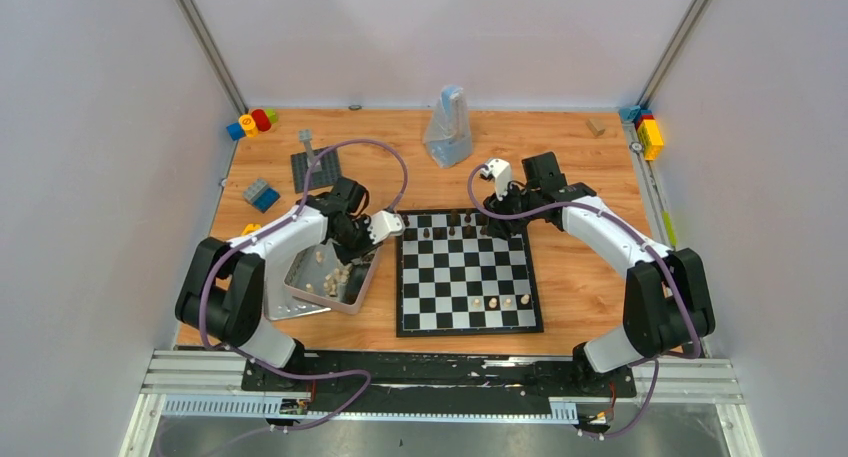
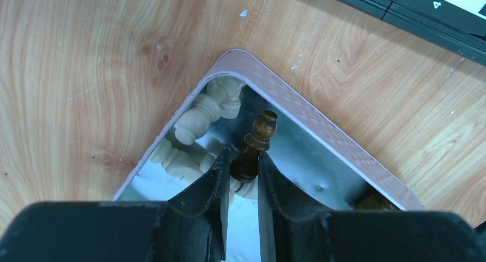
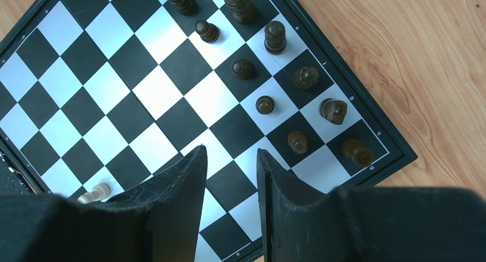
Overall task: Set up the chess pieces on the board
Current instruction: Pick up the chess piece from the storage box.
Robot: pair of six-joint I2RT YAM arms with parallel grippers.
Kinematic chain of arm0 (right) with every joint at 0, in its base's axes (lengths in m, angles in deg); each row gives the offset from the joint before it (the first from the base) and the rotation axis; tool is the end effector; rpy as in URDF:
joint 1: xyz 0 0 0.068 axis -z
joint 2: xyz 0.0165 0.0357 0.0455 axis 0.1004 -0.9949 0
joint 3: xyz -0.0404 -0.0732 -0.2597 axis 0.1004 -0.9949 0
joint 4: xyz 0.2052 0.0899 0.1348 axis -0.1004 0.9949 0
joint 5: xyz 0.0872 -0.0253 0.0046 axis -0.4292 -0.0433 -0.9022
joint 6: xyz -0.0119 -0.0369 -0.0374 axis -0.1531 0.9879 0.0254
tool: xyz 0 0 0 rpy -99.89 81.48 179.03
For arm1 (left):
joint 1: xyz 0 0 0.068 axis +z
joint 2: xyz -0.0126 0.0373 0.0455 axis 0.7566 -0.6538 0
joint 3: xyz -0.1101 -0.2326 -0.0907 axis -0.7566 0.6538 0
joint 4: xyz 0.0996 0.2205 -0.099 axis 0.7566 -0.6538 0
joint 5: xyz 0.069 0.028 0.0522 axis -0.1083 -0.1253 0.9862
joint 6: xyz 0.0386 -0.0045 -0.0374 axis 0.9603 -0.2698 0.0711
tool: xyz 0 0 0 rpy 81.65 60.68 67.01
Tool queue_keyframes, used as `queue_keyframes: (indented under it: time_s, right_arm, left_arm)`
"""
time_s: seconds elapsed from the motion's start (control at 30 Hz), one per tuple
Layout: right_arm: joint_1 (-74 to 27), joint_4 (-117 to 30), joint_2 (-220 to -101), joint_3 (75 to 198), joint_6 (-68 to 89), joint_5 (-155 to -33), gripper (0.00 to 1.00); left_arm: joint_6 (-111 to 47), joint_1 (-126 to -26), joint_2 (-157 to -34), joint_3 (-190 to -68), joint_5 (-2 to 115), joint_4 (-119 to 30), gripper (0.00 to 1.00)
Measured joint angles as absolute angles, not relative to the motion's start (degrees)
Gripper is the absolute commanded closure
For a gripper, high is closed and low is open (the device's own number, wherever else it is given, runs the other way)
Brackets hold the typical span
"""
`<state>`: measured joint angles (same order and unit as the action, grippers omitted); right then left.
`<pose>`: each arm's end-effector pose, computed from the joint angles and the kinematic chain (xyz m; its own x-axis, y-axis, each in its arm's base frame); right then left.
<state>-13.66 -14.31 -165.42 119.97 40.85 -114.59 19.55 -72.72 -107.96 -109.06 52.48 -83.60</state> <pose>0.2813 0.1169 0.2314 -0.5056 -0.5552 -0.6604 -0.8084 0.5723 0.1379 0.2500 -0.1170 0.1787 -0.3844 0.8530 -0.3530 0.9057 0.4225 0.0349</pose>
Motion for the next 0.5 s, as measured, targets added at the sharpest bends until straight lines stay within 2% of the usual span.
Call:
queue_keyframes:
  time_s: [0.5]
  right_arm:
    - [-13.7, -12.0, -165.4, 124.8, 40.1, -122.8, 0.61]
  left_arm:
    - [17.8, -72.0, -97.0, -109.1, 51.9, -85.2, 0.87]
